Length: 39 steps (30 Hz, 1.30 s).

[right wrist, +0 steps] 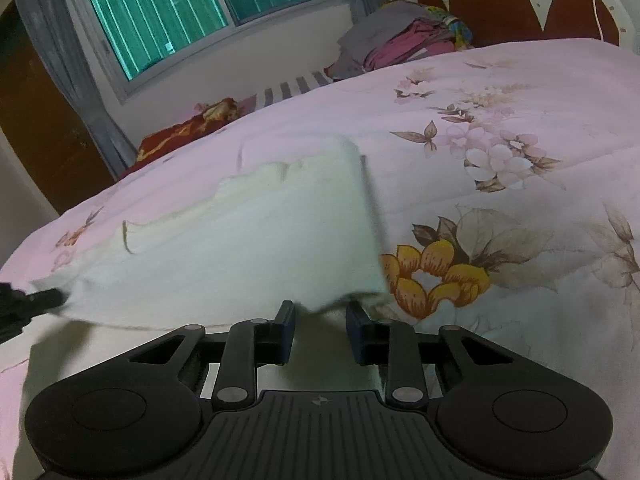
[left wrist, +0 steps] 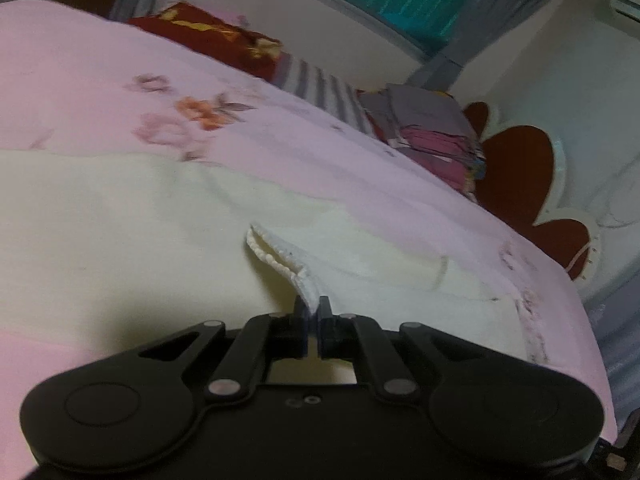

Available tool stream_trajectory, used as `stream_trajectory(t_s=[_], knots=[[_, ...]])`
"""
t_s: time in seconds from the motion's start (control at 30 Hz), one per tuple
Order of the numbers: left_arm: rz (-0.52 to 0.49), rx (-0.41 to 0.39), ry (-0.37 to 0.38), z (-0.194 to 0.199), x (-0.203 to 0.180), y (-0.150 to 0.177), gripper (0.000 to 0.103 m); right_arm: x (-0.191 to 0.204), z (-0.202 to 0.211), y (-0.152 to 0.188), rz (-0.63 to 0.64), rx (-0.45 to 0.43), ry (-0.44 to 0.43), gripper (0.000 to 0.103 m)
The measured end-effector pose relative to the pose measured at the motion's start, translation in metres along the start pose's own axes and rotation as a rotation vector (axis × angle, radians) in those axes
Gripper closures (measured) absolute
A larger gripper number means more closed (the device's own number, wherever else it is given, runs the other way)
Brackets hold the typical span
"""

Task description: Fold small clothes

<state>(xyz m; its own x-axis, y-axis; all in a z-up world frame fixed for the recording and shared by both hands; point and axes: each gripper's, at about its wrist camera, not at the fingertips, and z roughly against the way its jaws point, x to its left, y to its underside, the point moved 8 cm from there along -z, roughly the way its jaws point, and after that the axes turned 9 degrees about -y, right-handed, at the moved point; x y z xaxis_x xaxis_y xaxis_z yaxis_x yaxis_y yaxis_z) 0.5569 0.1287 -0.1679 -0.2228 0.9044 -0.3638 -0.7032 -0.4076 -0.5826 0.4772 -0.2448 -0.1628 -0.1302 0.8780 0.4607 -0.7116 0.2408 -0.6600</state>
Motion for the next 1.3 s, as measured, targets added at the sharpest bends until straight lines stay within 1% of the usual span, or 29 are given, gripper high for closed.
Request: stream_trajectory(t_s=[0.1, 0.2, 0.33, 0.37, 0.43, 0.5, 0.53, 0.6, 0.67, 0.7, 0.77, 0.8, 0.83, 0.87, 0.9, 0.93, 0.97, 1.0, 1.03, 1.07, 1.13, 1.17, 1.23, 1.3], knots=[[0.01, -0.006, -0.009, -0.002, 0.007, -0.002, 0.1, 0.0, 0.0, 0.001, 0.01, 0.003, 0.0, 0.074], [0.008, -0.03, -0.016, 0.0, 0.007, -0.003, 0.1, -0.002, 0.0, 0.001, 0.019, 0.007, 0.004, 0.079], [-0.002, -0.028, -0.024, -0.002, 0.01, -0.001, 0.1, -0.006, 0.002, 0.0, 0.016, 0.003, 0.011, 0.084], [-0.001, -0.03, -0.023, 0.001, 0.017, 0.0, 0.1, -0.006, 0.002, 0.0, 0.021, 0.003, 0.014, 0.085], [-0.012, -0.027, -0.029, -0.001, 0.017, 0.002, 0.1, -0.006, 0.003, 0.0, 0.02, 0.007, 0.014, 0.085], [-0.023, -0.022, -0.033, -0.003, 0.019, 0.005, 0.1, -0.006, 0.007, 0.0, 0.009, 0.016, -0.005, 0.085], [-0.025, -0.019, -0.034, -0.004, 0.02, 0.007, 0.1, -0.003, 0.014, -0.002, 0.006, 0.006, -0.033, 0.085], [-0.023, -0.01, -0.033, -0.007, 0.023, 0.009, 0.099, 0.006, 0.028, -0.008, 0.027, -0.042, -0.078, 0.085], [-0.014, -0.01, -0.032, -0.009, 0.025, 0.011, 0.099, 0.015, 0.031, -0.015, 0.077, -0.065, -0.086, 0.085], [-0.01, -0.011, -0.031, -0.009, 0.025, 0.011, 0.099, 0.018, 0.026, -0.017, 0.097, -0.061, -0.08, 0.085], [-0.01, -0.01, -0.03, -0.009, 0.025, 0.011, 0.099, 0.015, 0.008, -0.017, 0.109, -0.009, -0.042, 0.085], [-0.014, -0.006, -0.03, -0.009, 0.025, 0.011, 0.096, 0.003, -0.004, -0.014, 0.129, 0.031, 0.039, 0.086], [-0.025, 0.002, -0.027, -0.008, 0.025, 0.011, 0.095, -0.006, -0.008, -0.015, 0.121, 0.035, 0.075, 0.085], [-0.038, 0.007, -0.021, -0.006, 0.024, 0.011, 0.089, -0.013, -0.008, -0.019, 0.087, 0.036, 0.093, 0.085], [-0.054, -0.005, -0.035, -0.001, 0.025, 0.01, 0.078, -0.015, -0.006, -0.022, 0.063, 0.04, 0.083, 0.085], [-0.079, -0.042, -0.069, 0.008, 0.025, 0.008, 0.071, -0.013, -0.003, -0.026, 0.059, 0.019, 0.074, 0.085], [-0.111, -0.088, -0.112, 0.017, 0.025, 0.006, 0.059, -0.007, 0.001, -0.03, 0.077, -0.009, 0.061, 0.085], [-0.144, -0.138, -0.148, 0.026, 0.021, 0.002, 0.053, -0.001, 0.003, -0.033, 0.093, -0.023, 0.047, 0.085], [-0.167, -0.174, -0.15, 0.032, 0.012, -0.001, 0.053, 0.008, 0.001, -0.035, 0.107, -0.035, 0.024, 0.085], [-0.187, -0.19, -0.125, 0.034, -0.002, -0.002, 0.051, 0.014, -0.002, -0.037, 0.116, -0.043, 0.003, 0.085], [-0.265, -0.197, -0.087, 0.025, -0.036, 0.0, 0.047, 0.033, -0.02, -0.037, 0.13, -0.025, -0.048, 0.085], [-0.305, -0.183, -0.069, 0.017, -0.053, 0.003, 0.044, 0.045, -0.033, -0.037, 0.138, -0.012, -0.076, 0.085], [-0.345, -0.147, -0.05, -0.005, -0.072, 0.008, 0.044, 0.069, -0.057, -0.036, 0.164, 0.018, -0.136, 0.085], [-0.348, -0.115, -0.072, -0.024, -0.07, 0.009, 0.045, 0.093, -0.083, -0.028, 0.218, 0.065, -0.182, 0.085]])
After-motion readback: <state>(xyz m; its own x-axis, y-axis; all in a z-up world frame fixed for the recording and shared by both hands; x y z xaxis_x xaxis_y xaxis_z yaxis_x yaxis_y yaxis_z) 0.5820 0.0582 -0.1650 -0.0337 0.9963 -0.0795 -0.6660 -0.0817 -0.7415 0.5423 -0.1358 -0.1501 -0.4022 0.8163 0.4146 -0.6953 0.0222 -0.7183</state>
